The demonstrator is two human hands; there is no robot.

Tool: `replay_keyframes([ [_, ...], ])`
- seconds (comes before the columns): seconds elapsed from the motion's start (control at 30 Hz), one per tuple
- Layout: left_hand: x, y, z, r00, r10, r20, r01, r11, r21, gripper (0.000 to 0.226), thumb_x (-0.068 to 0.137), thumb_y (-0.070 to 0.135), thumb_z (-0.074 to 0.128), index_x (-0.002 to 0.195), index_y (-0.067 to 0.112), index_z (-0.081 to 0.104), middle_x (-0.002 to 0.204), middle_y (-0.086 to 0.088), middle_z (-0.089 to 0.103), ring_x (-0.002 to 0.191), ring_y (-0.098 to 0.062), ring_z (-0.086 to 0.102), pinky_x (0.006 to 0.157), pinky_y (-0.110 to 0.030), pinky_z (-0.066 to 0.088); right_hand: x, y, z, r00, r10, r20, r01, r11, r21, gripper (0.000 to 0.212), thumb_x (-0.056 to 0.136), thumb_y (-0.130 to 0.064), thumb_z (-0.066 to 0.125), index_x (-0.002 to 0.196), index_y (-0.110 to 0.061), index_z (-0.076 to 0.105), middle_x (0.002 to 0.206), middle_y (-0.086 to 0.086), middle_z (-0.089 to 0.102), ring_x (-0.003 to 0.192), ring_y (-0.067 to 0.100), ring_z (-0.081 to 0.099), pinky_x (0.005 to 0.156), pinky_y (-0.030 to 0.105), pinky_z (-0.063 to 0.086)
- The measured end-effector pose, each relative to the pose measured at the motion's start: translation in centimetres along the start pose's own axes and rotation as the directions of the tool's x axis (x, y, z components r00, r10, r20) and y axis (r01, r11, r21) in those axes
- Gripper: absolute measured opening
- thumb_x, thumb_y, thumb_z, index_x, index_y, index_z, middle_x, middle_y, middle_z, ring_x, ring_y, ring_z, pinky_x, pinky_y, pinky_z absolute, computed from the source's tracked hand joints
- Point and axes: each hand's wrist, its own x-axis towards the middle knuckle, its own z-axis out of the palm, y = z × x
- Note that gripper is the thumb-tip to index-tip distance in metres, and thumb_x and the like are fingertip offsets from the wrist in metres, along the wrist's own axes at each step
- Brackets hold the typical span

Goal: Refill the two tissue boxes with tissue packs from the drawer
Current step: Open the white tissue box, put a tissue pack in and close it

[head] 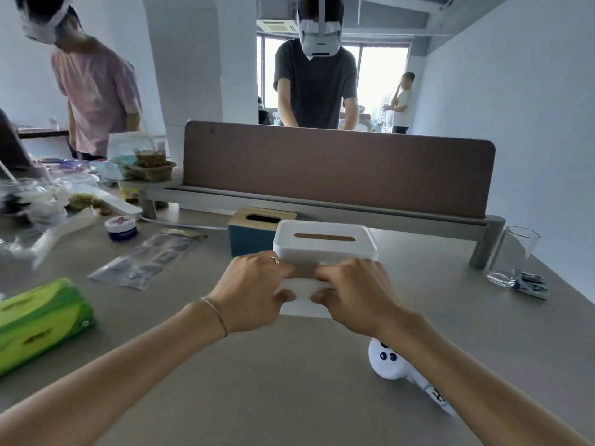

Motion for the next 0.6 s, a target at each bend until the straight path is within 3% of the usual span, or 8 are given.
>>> replay_keyframes([
  [0.1, -4.1, -1.9, -0.7, 0.999, -0.021, -0.028, 0.021, 0.999, 0.024, 0.030, 0.086, 0.042, 0.070, 0.114, 0.033, 0.070, 0.098, 0.005, 0.072, 0.086, -0.020, 0.069, 0.070, -0.034, 0.055, -0.2, -3.5, 0.9, 0.997, -0.069, 0.023, 0.068, 0.997, 0.040, 0.015, 0.085, -0.038, 0.067, 0.090, -0.025, 0.072, 0.087, -0.004, 0.074, 0.081, 0.019, 0.067, 0.057, 0.021, 0.028],
  [0.27, -8.8, -3.6, -0.4, 0.998, -0.034, -0.054, 0.036, 0.999, 0.033, 0.022, 0.083, 0.042, 0.070, 0.101, 0.030, 0.072, 0.090, 0.008, 0.070, 0.079, -0.019, 0.068, 0.065, -0.034, 0.056, -1.2, -6.7, 3.0, 0.990, -0.103, 0.099, 0.097, 0.993, 0.068, 0.021, 0.086, -0.043, 0.059, 0.087, -0.024, 0.069, 0.084, -0.002, 0.072, 0.078, 0.020, 0.065, 0.068, 0.035, 0.050],
  [0.43, -11.0, -4.1, 0.9, 0.998, -0.018, -0.056, 0.018, 1.000, -0.010, 0.021, 0.083, 0.041, 0.067, 0.099, 0.029, 0.073, 0.091, 0.008, 0.070, 0.080, -0.018, 0.068, 0.065, -0.033, 0.055, -2.0, -7.6, 4.4, 0.983, -0.116, 0.144, 0.105, 0.992, 0.076, 0.021, 0.086, -0.044, 0.060, 0.082, -0.024, 0.065, 0.079, -0.002, 0.070, 0.075, 0.021, 0.065, 0.064, 0.034, 0.047],
  [0.53, -11.4, -4.0, 1.2, 0.998, -0.007, -0.067, 0.005, 0.999, -0.042, 0.023, 0.086, 0.043, 0.063, 0.100, 0.028, 0.072, 0.094, 0.009, 0.069, 0.085, -0.017, 0.067, 0.067, -0.034, 0.055, -2.3, -7.5, 4.6, 0.981, -0.107, 0.164, 0.095, 0.992, 0.079, 0.023, 0.086, -0.048, 0.059, 0.088, -0.026, 0.063, 0.083, -0.004, 0.071, 0.078, 0.021, 0.066, 0.067, 0.036, 0.050],
  [0.6, -11.6, -4.0, 0.6, 0.995, 0.041, -0.095, -0.047, 0.997, -0.064, 0.025, 0.089, 0.046, 0.062, 0.101, 0.028, 0.072, 0.103, 0.012, 0.068, 0.094, -0.013, 0.064, 0.070, -0.031, 0.053, -2.4, -7.4, 4.0, 0.979, -0.105, 0.177, 0.088, 0.991, 0.098, 0.028, 0.088, -0.054, 0.057, 0.104, -0.032, 0.060, 0.088, -0.008, 0.071, 0.081, 0.017, 0.066, 0.068, 0.033, 0.048],
])
